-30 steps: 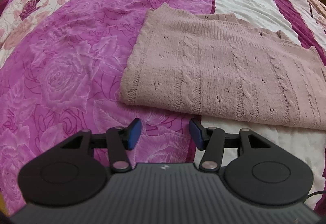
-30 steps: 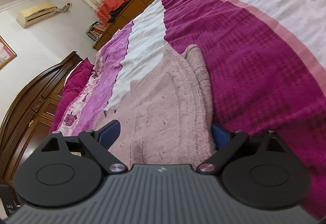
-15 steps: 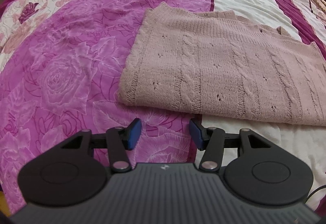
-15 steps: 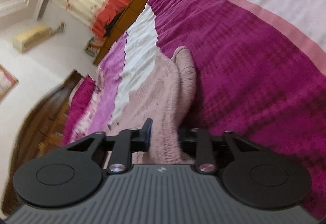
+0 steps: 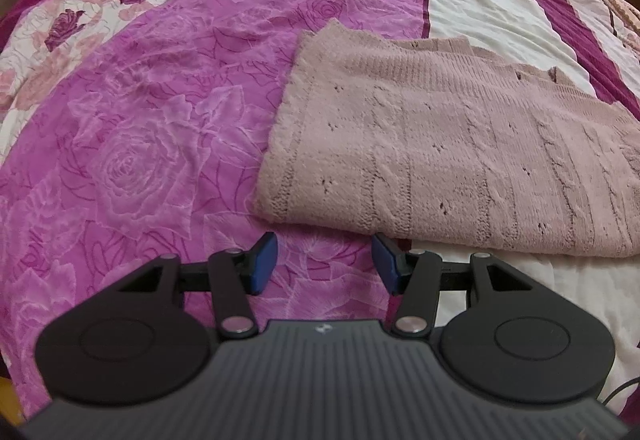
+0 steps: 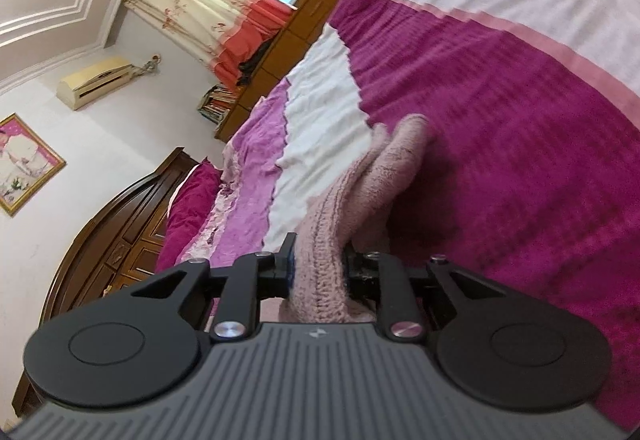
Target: Fold small clothes
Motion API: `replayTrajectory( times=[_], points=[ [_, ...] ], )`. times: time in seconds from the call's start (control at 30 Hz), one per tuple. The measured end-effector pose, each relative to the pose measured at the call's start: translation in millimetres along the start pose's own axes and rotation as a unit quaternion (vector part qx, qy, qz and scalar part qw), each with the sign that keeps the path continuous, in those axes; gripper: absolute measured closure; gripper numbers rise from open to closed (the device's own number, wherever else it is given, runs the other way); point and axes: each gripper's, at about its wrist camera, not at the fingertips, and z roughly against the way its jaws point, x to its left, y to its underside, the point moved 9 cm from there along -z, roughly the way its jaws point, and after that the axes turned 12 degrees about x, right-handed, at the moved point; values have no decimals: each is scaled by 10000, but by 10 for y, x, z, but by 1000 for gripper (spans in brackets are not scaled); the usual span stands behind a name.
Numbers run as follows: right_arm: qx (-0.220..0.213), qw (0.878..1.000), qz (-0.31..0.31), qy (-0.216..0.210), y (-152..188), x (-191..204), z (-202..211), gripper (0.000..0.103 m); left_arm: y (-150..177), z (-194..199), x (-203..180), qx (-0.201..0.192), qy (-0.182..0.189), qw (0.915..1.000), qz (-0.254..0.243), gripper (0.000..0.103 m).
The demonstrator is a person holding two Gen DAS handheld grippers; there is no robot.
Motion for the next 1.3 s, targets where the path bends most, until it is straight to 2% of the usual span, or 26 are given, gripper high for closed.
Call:
replayTrajectory(
  times=[0.4,0.73,1.07,1.3],
  points=[
    [88,9987,203,-453,38,633,-58,82,-178,190,193,-222,-114,9997,-62,49],
    [217,9965,422,-687,225,1274,-328,82,-310,360,394,-415,-67,9991,-13,49],
    [454,9936,636,-817,545,1968,-744,83,-366,361,651,-488,-27,9987,133,49],
    [866,9892,866,-799,966,2349,-1143,83,-406,387,925,-570,-78,9980,269,49]
  ],
)
